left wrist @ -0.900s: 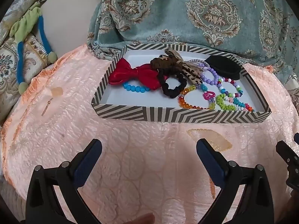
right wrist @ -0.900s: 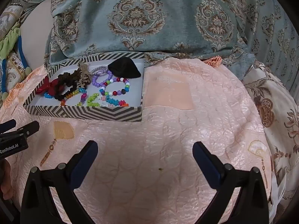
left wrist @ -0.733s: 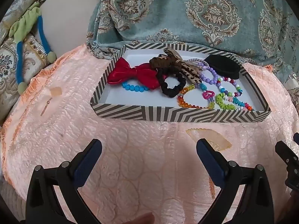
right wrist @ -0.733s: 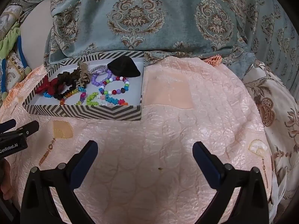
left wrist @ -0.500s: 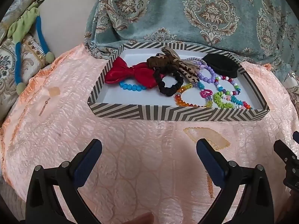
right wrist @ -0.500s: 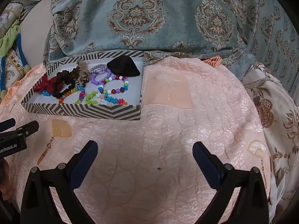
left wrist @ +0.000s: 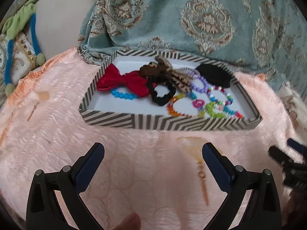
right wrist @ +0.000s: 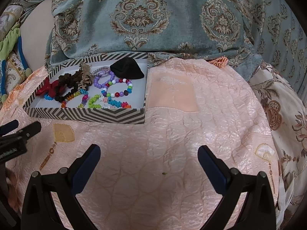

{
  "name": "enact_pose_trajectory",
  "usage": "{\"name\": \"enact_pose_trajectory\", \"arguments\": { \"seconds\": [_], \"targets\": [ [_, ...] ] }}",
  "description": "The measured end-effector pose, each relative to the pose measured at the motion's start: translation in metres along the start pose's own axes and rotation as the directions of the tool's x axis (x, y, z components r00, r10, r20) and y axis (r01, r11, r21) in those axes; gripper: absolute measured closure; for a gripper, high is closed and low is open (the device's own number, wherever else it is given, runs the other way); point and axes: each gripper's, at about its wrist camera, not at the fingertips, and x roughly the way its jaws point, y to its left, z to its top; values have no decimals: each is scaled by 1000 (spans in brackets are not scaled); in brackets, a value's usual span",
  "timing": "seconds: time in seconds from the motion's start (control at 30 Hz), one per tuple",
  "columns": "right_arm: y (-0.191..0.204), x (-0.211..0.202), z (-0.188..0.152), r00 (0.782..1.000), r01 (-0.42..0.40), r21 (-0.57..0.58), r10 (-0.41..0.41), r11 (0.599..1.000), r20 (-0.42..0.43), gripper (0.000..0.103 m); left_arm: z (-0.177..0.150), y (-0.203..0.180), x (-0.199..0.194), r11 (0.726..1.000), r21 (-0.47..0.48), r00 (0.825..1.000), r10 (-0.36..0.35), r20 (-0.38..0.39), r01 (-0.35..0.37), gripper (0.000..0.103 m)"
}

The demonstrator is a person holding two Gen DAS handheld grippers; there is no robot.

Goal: Organize jewelry

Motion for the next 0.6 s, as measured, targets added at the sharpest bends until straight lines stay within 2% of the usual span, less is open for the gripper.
{"name": "enact_pose_trajectory", "arguments": {
  "seconds": [0.07,0.2,0.4,0.5,0.6],
  "targets": [
    [0,1,0,1000,-8,5,8,1000,-3,0,-7,1,4,998,34,999,46,-6,-46,13],
    [-1,2,1,1000,-18,15,18,1000,-2,0,-18,10,24,999,6,990,47,-132,-47,14],
    [-4,9,-1,999,4,12,-4,1000,-37,0,-21,16,23,999,-35,991,31,-129,-36,14],
    [-9,18,-1,994,71,11,-70,997,-79,0,-22,16,23,999,-37,992,20,-128,-25,14],
    [-20,23,5,989,128,11,-127,992,-71,1,-22,16,23,999,-36,992,21,-125,-25,14]
  ]
}}
